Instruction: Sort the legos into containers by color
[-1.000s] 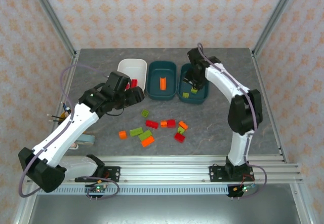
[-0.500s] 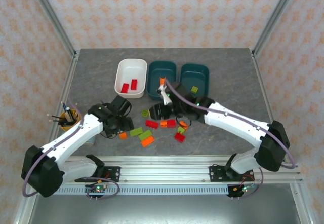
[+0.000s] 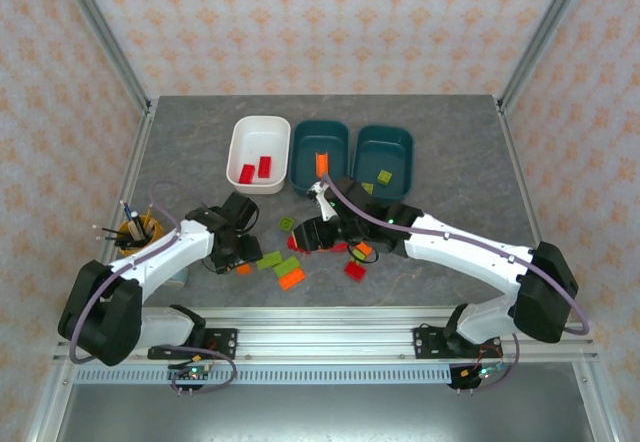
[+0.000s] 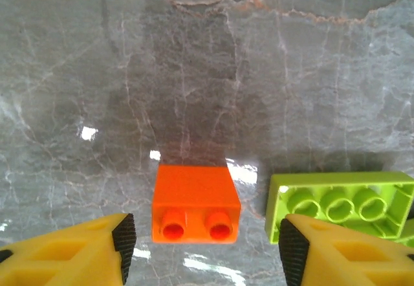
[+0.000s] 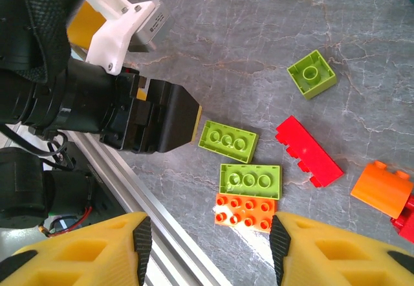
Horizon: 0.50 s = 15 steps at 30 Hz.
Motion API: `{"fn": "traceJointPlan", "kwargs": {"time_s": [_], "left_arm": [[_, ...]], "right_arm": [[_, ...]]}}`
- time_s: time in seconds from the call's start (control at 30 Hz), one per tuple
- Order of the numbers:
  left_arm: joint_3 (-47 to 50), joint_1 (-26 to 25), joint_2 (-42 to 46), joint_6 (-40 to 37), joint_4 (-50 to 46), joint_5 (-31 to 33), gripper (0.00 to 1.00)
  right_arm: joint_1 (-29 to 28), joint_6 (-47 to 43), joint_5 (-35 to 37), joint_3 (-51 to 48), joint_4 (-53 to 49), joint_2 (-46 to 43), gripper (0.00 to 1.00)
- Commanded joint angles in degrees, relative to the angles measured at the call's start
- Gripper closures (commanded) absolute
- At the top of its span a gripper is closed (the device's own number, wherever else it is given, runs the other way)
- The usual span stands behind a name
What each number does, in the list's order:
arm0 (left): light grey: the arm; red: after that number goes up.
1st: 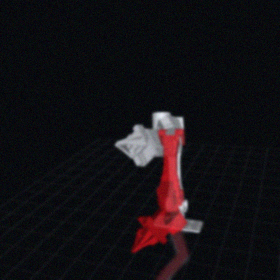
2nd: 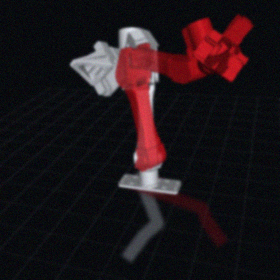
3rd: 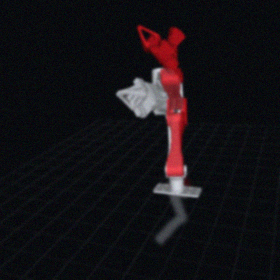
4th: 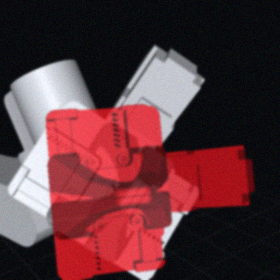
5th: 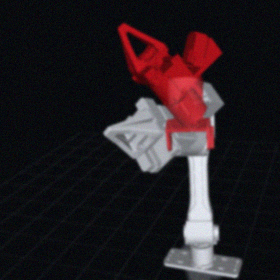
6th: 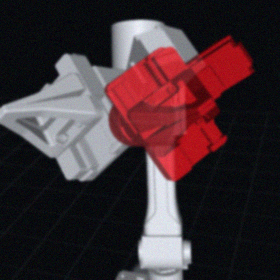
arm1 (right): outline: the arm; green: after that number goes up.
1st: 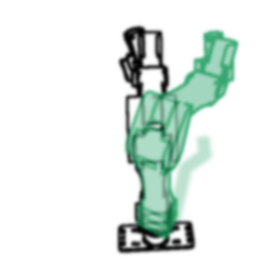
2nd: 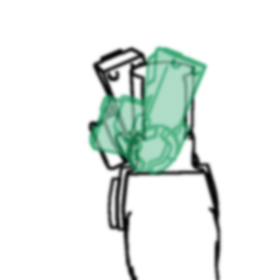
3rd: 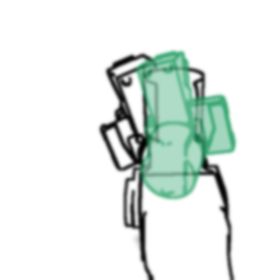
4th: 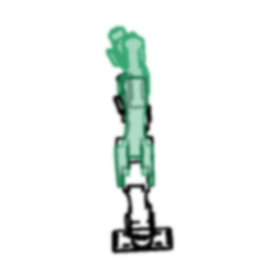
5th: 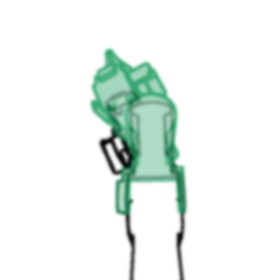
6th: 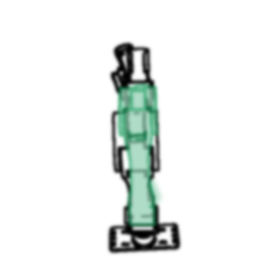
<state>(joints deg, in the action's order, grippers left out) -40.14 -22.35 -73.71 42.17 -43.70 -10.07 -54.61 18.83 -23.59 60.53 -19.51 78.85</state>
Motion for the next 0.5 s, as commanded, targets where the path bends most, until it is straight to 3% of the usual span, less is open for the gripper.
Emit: {"fn": "traceJointPlan", "kwargs": {"time_s": [0.0, 0.27, 0.4, 0.47], "left_arm": [[1.6, 0.9, -1.1, -2.1, 1.5, 1.5, 0.42], [3.2, 0.9, -3.1, -2.1, 3.2, 1.2, 0.53], [3.4, 0.9, -3.3, -2.3, 4.0, 1.3, 0.69], [2.1, 0.9, -1.9, -2.4, 2.2, 2.4, 0.71]], "right_arm": [[-0.2, 0.4, 1.4, 1.0, 0.7, -0.8, 0.47], [-0.2, 1.5, 2.2, 1.2, 0.7, 0.2, 0.47], [-0.2, 2.0, 2.8, 1.5, 0.6, 0.5, 0.48], [-0.2, 1.9, 3.9, 1.7, 0.2, 0.0, 0.48]]}}
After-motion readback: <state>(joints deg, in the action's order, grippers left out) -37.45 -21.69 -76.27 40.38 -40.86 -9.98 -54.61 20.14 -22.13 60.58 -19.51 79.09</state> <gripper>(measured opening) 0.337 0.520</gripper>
